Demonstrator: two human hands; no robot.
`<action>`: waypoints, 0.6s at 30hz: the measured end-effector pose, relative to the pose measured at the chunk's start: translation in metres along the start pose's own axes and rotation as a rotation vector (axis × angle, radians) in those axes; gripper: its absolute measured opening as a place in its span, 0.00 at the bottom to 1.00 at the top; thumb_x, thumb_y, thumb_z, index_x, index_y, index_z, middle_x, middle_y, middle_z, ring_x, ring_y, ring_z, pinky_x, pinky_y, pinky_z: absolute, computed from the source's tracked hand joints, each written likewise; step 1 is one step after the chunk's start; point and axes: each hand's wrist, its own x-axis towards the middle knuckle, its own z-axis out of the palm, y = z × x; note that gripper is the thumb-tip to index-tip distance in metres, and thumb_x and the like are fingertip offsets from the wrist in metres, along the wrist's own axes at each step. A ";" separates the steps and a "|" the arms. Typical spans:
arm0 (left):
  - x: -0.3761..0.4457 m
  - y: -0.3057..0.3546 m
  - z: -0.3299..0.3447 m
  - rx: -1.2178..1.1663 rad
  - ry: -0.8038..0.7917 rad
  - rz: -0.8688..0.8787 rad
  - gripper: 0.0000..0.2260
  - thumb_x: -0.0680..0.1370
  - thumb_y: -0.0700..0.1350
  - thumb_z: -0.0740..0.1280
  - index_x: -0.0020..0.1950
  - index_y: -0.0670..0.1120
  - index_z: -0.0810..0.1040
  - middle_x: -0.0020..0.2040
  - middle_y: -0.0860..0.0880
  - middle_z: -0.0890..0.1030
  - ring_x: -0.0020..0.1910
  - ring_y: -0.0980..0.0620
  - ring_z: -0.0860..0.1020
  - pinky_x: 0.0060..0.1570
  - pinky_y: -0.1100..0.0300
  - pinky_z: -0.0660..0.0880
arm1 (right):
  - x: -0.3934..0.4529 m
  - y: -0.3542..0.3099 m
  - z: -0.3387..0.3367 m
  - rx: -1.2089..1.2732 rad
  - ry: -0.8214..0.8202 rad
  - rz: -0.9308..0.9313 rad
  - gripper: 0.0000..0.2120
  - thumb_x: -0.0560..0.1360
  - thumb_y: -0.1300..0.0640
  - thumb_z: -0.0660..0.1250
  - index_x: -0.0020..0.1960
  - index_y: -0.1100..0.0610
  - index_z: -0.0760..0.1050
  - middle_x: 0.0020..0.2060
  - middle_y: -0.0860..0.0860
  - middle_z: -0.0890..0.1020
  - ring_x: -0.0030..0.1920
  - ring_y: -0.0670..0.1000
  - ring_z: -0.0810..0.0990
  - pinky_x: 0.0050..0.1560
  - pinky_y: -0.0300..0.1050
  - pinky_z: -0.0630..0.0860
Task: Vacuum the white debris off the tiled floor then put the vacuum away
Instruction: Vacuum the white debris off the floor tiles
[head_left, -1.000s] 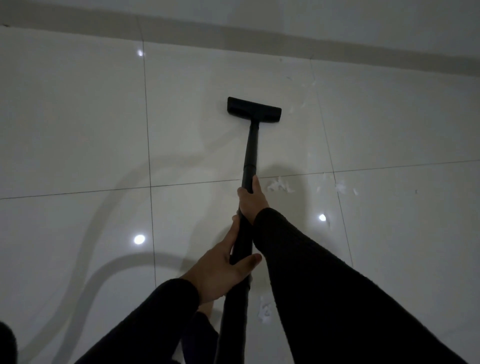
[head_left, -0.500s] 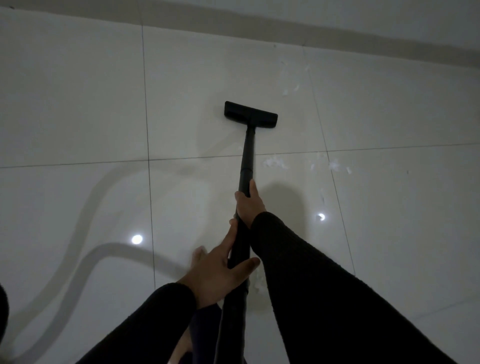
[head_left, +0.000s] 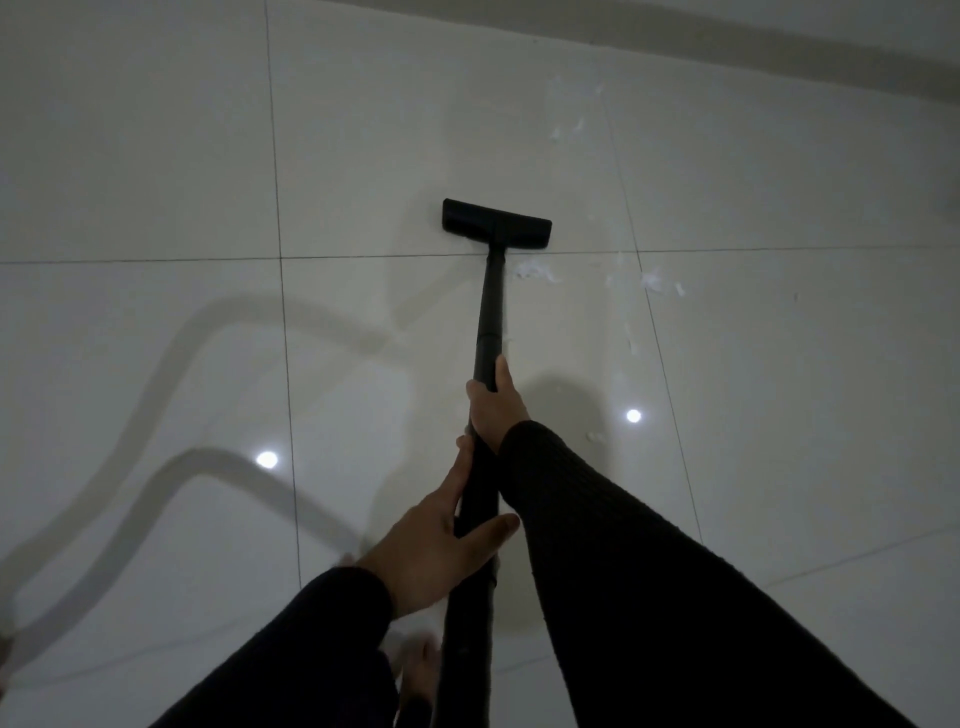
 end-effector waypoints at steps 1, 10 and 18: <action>-0.001 -0.002 0.005 0.004 -0.003 0.002 0.39 0.72 0.60 0.64 0.71 0.70 0.38 0.45 0.53 0.78 0.41 0.55 0.82 0.51 0.55 0.80 | -0.002 0.005 -0.002 0.005 0.001 -0.001 0.31 0.80 0.50 0.54 0.77 0.41 0.43 0.66 0.56 0.72 0.53 0.57 0.78 0.58 0.53 0.75; -0.016 -0.010 0.040 0.012 -0.013 -0.012 0.38 0.74 0.59 0.64 0.71 0.71 0.38 0.52 0.52 0.81 0.44 0.54 0.82 0.55 0.51 0.79 | -0.019 0.038 -0.010 0.010 0.012 -0.012 0.32 0.79 0.49 0.55 0.77 0.41 0.44 0.62 0.58 0.76 0.53 0.60 0.80 0.59 0.58 0.76; -0.028 -0.012 0.059 0.097 0.011 -0.050 0.37 0.76 0.59 0.63 0.73 0.67 0.37 0.49 0.53 0.80 0.44 0.58 0.82 0.50 0.65 0.78 | -0.029 0.059 -0.018 0.018 0.018 -0.021 0.31 0.80 0.50 0.55 0.78 0.42 0.44 0.63 0.57 0.75 0.53 0.59 0.80 0.58 0.57 0.76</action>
